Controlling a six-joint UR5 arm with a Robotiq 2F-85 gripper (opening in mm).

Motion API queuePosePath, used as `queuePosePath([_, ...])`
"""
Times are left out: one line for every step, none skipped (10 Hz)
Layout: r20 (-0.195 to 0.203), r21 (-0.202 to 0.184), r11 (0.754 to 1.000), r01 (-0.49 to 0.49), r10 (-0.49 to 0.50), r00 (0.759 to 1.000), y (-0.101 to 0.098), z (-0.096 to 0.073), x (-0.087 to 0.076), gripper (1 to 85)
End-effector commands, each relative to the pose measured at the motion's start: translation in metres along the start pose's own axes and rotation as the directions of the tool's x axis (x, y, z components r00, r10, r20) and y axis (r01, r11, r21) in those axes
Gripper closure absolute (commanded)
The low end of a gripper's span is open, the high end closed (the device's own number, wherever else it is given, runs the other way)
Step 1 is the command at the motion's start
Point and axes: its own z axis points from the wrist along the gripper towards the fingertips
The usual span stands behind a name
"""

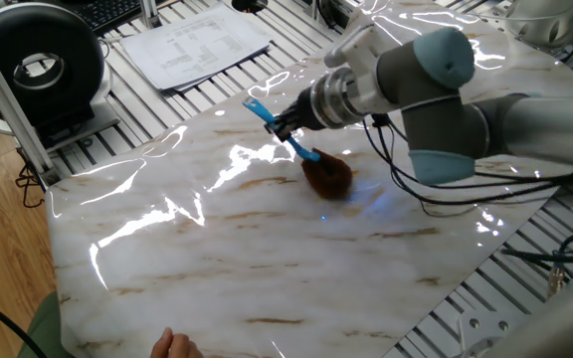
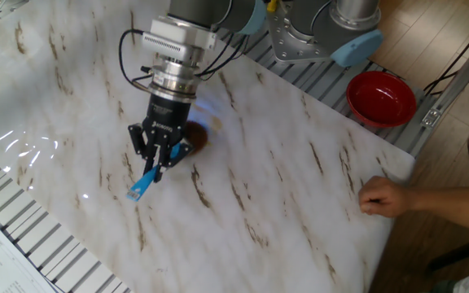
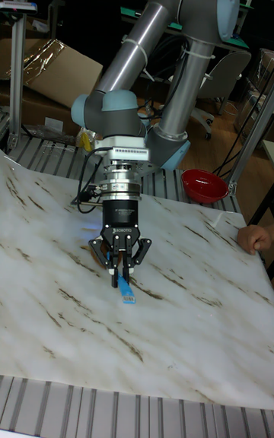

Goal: Scrub the table with a brush

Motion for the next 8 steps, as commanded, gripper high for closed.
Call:
queuePosePath([-0.019, -0.027, 0.992, -0.124, 0.124, 0.992, 0.018, -0.008, 0.019, 84.7])
queuePosePath([-0.013, -0.035, 0.988, -0.153, 0.153, 0.988, 0.028, -0.006, 0.019, 84.7])
queuePosePath([-0.004, -0.029, 0.986, -0.162, 0.162, 0.987, 0.033, -0.003, 0.019, 84.7])
queuePosePath([0.001, -0.027, 0.985, -0.17, 0.17, 0.985, 0.038, -0.001, 0.017, 84.7])
queuePosePath([0.003, -0.021, 0.984, -0.176, 0.176, 0.984, 0.042, 0.001, 0.011, 84.7])
queuePosePath([0.003, -0.014, 0.984, -0.177, 0.177, 0.984, 0.045, 0.004, 0.003, 84.7])
queuePosePath([0.01, 0.0, 0.986, -0.168, 0.168, 0.986, 0.045, 0.009, -0.006, 84.7])
queuePosePath([0.024, -0.001, 0.986, -0.165, 0.165, 0.986, 0.046, 0.015, -0.016, 84.7])
